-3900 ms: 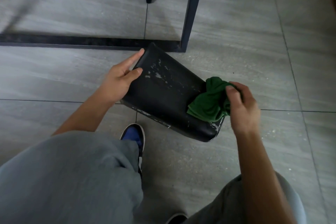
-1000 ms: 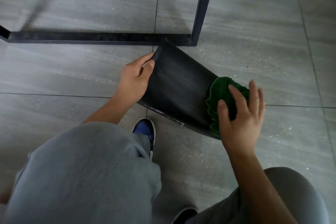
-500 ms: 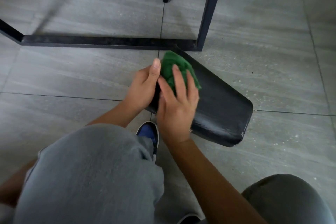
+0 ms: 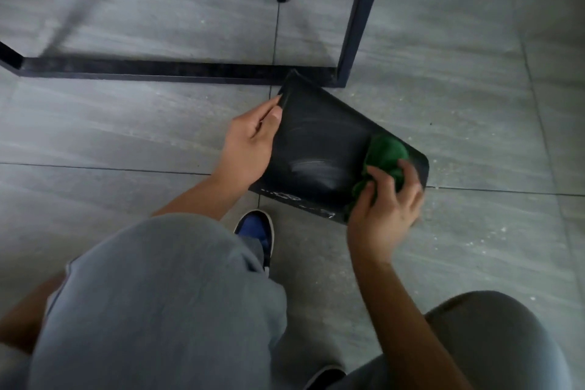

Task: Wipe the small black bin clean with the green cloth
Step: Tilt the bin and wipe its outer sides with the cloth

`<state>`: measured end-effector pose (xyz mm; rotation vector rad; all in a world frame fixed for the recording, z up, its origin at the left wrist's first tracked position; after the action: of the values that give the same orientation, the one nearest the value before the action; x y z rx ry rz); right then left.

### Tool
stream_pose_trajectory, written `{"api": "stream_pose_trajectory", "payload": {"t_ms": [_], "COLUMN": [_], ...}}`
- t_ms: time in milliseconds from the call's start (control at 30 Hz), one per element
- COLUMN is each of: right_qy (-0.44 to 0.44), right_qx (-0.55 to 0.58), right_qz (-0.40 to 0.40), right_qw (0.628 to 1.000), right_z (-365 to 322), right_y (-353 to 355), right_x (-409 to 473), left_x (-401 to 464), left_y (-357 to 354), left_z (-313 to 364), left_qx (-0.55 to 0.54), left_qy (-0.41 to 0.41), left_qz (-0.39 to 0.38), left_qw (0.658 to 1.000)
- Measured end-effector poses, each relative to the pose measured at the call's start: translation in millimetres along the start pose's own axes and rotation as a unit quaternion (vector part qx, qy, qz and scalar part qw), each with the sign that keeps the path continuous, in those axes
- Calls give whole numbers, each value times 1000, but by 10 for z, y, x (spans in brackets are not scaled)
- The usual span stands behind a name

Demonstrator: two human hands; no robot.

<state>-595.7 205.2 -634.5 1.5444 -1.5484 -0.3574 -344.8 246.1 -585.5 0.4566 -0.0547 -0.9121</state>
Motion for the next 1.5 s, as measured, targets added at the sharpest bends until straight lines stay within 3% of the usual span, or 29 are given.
{"api": "stream_pose_trajectory", "payload": {"t_ms": [100,200,267,367,433,600,667,733,833,900,1067,1167,1300,1500], "right_qy": [141,202,139,-30,-48,204,240,195,39,10,202,236,153,-124], "right_qx": [55,39,-8,-32,-20,49,39,10,-27,-21,73,71,9,-44], "right_qz": [-16,-24,-17,15,15,-23,-26,-26,8,15,-27,-38,-27,64], "right_qw": [988,978,990,999,999,977,970,980,999,1000,976,968,988,989], "right_z": [-1037,-1139,-543,496,502,-1115,-1137,-635,245,261,-1041,-890,19,935], "right_y": [-203,-270,-208,114,164,-183,-219,-166,126,133,-225,-218,7,308], "right_x": [-48,70,123,69,-2,-93,-96,-51,-37,-69,-179,-111,-114,235], "left_x": [-11,-22,-13,15,77,70,52,44,30,46,90,97,101,176], "left_y": [-58,-4,53,54,-11,-146,-121,-102,-135,-174,-180,-180,-244,-281], "left_z": [88,55,-26,-64,-38,-59,-96,-110,-109,-98,-110,-209,-309,-208], "left_qx": [18,7,-7,-9,-13,-49,-65,-66,-69,-71,-79,-110,-93,-40], "left_qy": [-34,-34,-14,10,17,47,54,56,49,50,76,100,102,52], "left_qz": [-14,-1,14,2,-11,-17,-13,-17,-47,-55,-30,-11,-28,-39], "left_qw": [999,999,1000,1000,1000,998,996,996,995,995,994,989,990,997]}}
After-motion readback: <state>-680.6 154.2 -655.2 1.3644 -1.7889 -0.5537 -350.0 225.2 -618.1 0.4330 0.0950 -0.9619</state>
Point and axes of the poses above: each hand's wrist, its own x-axis towards the middle knuckle, its own y-axis out of the back of the hand, z = x × y, the point moved 8 cm from there along x, towards the middle knuckle, and after that the axes turned 10 degrees about y, right-handed, at the moved point
